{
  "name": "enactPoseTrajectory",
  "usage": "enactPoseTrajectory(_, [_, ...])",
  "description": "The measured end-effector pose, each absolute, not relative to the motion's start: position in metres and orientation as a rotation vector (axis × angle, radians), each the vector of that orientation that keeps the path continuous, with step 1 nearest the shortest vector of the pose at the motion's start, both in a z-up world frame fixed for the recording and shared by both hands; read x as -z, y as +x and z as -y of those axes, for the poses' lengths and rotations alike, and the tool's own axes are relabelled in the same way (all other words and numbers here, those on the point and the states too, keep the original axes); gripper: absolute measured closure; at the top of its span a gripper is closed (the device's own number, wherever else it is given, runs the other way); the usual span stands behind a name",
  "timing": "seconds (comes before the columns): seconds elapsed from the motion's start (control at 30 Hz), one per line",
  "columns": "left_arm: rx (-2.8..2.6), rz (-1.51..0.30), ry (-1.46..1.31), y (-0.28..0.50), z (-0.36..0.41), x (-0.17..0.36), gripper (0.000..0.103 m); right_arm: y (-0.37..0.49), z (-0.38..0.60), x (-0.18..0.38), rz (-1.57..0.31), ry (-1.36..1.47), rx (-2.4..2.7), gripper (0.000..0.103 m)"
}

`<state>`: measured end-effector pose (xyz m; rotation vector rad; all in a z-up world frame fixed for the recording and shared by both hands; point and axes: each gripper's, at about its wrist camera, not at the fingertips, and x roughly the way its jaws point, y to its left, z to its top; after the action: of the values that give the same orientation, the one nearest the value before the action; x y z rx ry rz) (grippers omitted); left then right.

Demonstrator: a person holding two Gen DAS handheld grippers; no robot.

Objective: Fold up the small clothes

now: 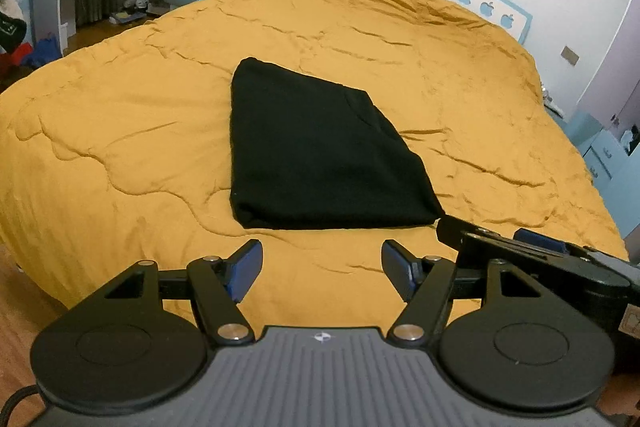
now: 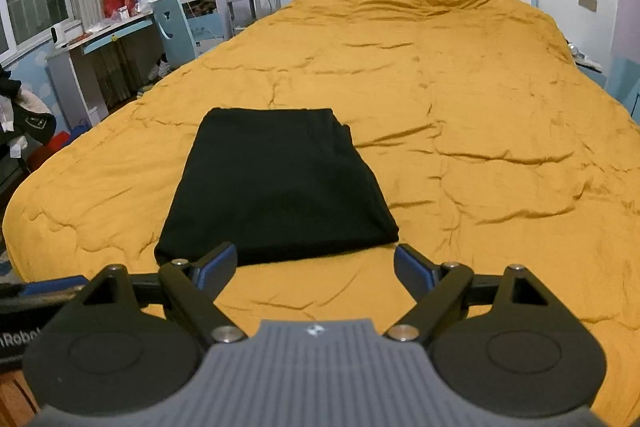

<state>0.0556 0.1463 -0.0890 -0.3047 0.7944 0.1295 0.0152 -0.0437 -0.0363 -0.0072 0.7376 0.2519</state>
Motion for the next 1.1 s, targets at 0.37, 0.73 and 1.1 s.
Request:
enactPoseTrajectory(0.37, [-0.126, -0.828, -0.283, 0.0593, -0.1371, 0.0941, 0.023, 0.0191, 0.0487, 0.0412, -0.756, -0.010, -0.225, 0.021])
enactPoseTrajectory(0.73, [-0.123, -0.835, -0.275, 0.0596, -0.1353, 0.0946, 0.023, 0.0200, 0.0510, 0.0420, -0.762, -0.009, -0.215, 0.021])
enactPoseTrajectory(1.1, [-0.124, -0.846, -0.272, 0.0618, -0.1378, 0.0954, 0.023, 0.0216, 0.0497, 0.0443, -0.769, -0.016, -0.208, 0.021])
